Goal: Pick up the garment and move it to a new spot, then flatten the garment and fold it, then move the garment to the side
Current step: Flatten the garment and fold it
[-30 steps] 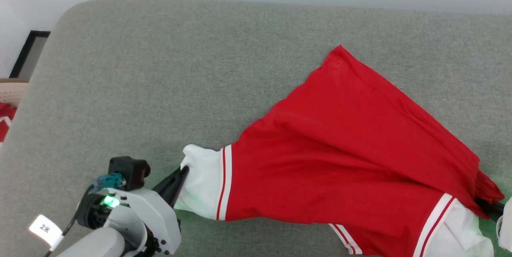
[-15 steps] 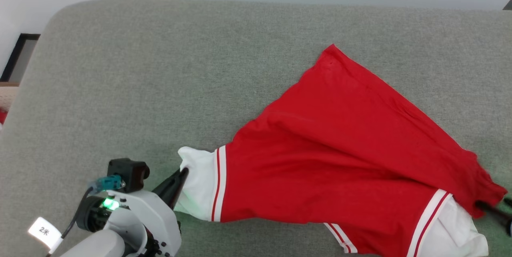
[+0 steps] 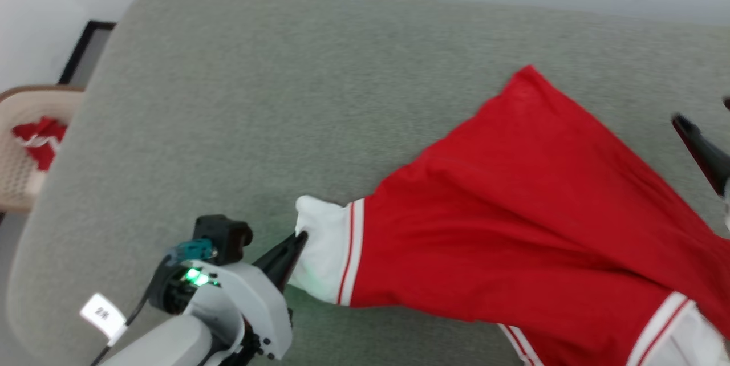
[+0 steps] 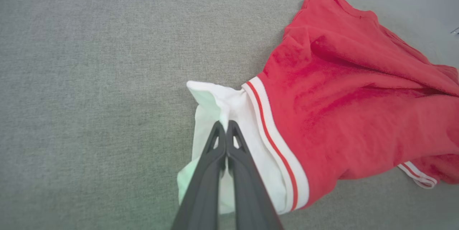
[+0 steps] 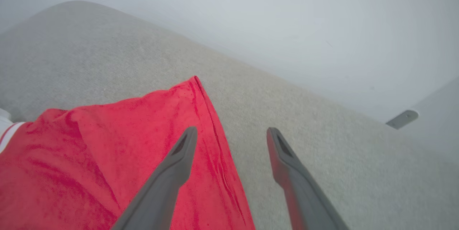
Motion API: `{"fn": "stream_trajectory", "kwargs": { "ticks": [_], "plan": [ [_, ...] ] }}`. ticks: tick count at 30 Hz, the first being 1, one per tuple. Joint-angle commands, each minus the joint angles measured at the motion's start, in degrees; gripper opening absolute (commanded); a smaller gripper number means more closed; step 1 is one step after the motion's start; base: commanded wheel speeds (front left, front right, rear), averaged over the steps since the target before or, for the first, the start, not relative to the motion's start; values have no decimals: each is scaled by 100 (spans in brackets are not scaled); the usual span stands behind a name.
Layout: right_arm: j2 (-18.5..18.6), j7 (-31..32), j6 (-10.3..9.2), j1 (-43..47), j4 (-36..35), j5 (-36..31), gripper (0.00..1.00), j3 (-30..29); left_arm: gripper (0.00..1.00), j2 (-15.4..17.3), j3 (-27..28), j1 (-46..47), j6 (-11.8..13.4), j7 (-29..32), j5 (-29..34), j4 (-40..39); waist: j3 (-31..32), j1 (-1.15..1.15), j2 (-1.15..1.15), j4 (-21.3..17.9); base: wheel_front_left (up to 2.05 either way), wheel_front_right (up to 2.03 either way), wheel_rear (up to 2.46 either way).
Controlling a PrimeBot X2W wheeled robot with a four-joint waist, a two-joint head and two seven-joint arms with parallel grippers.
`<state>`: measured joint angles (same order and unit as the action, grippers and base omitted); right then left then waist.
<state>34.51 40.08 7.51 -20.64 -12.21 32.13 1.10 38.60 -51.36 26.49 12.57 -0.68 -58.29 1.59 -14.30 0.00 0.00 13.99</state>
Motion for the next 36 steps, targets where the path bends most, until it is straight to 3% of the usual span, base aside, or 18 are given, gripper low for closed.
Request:
{"fn": "stream_trajectory", "kwargs": {
  "ticks": [1, 8, 16, 24, 29, 30, 31, 33, 36],
  "plan": [
    [93, -247, -4, -338, 289, -3, 100, 320, 0, -93, -31, 102, -62, 9, 55, 73, -123, 0, 0, 325, 0, 0, 0],
    [238, -742, -4, -1891, 1992, 264, 100, 1716, 0, -504, -180, 446, -318, 11, 146, 378, -367, 0, 0, 757, 0, 0, 0],
    [338, -363, -4, -3261, 3673, 879, 100, 3118, 0, -1016, -348, 855, -695, -47, 254, 824, -712, 0, 0, 1229, 0, 0, 0],
    [350, -35, -4, -3985, 4775, 1230, 100, 4057, 0, -1340, -447, 1090, -991, -144, 282, 1272, -865, 0, 0, 1530, 0, 0, 0],
    [287, 237, -5, -4099, 5408, 1549, 100, 4351, 0, -1433, -466, 1134, -1103, -196, 252, 1480, -893, 0, 0, 1612, 0, 0, 0],
    [291, 288, -6, -4108, 5531, 1542, 80, 4399, 0, -1443, -470, 1142, -1118, -197, 246, 1513, -894, 0, 0, 1625, 0, 0, 0],
    [315, 331, -8, -4125, 5671, 1525, 46, 4433, 0, -1455, -475, 1151, -1143, -204, 239, 1544, -895, 0, 0, 1639, 0, 0, 0],
    [366, 383, -13, -4170, 5943, 1477, 0, 4488, 0, -1478, -488, 1172, -1173, -209, 235, 1604, -897, 0, 0, 1662, 0, 0, 0],
    [382, 386, -13, -4198, 6159, 1449, 0, 4527, 0, -1493, -490, 1201, -1217, -211, 229, 1663, -898, 0, 0, 1666, 0, 0, 0]
  ]
}}
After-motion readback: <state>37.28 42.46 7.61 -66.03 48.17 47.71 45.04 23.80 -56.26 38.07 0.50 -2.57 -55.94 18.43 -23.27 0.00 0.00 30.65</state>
